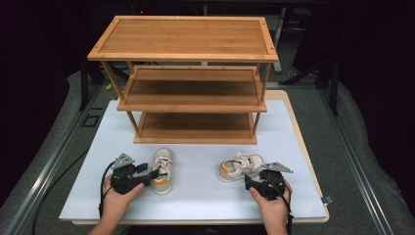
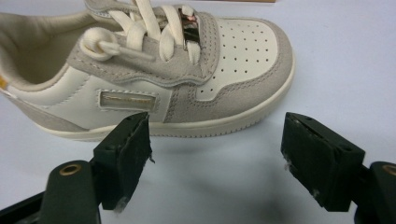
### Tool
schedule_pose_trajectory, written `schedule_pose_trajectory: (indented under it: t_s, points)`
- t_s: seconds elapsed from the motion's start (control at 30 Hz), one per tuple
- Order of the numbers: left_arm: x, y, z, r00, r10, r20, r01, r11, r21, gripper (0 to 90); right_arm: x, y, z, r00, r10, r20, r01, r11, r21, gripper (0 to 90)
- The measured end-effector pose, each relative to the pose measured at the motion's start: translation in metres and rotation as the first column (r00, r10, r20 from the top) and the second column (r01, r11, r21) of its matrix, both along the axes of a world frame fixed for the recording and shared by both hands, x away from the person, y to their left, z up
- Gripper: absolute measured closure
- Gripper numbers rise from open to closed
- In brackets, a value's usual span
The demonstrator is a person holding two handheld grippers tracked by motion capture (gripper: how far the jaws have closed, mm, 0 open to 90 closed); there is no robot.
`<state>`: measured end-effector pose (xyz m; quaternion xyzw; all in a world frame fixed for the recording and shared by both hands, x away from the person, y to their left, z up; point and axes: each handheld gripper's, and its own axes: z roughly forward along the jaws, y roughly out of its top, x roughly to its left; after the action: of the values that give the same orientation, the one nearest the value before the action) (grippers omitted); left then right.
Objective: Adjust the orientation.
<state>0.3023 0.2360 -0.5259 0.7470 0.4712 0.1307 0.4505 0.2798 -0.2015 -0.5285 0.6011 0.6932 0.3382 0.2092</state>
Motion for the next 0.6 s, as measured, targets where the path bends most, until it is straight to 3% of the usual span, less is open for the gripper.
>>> schedule_pose_trajectory:
  t_s: [0.2, 0.33, 0.4, 0.6]
  points:
    - [0.001, -0.001, 0.0, 1.0, -0.003, 0.0, 0.003, 1.0, 0.003, 40.4, -0.016, 0.006, 0.014, 0.9969, 0.001, 0.078, -0.005, 0.9987, 0.05, 24.0]
    - [0.001, -0.001, 0.0, 1.0, -0.004, 0.0, 0.004, 1.0, 0.003, 40.2, -0.013, 0.021, 0.025, 0.9885, 0.024, 0.149, -0.033, 0.9978, 0.057, 24.0]
    - [0.001, -0.001, -0.001, 1.0, -0.003, -0.002, 0.003, 1.0, 0.001, 40.1, -0.007, 0.028, 0.028, 0.9878, 0.043, 0.15, -0.054, 0.9964, 0.065, 24.0]
    - [0.001, -0.001, -0.001, 1.0, -0.006, -0.002, 0.006, 1.0, -0.001, 39.9, 0.012, 0.048, 0.025, 0.9869, 0.045, 0.155, -0.045, 0.999, -0.005, 23.8]
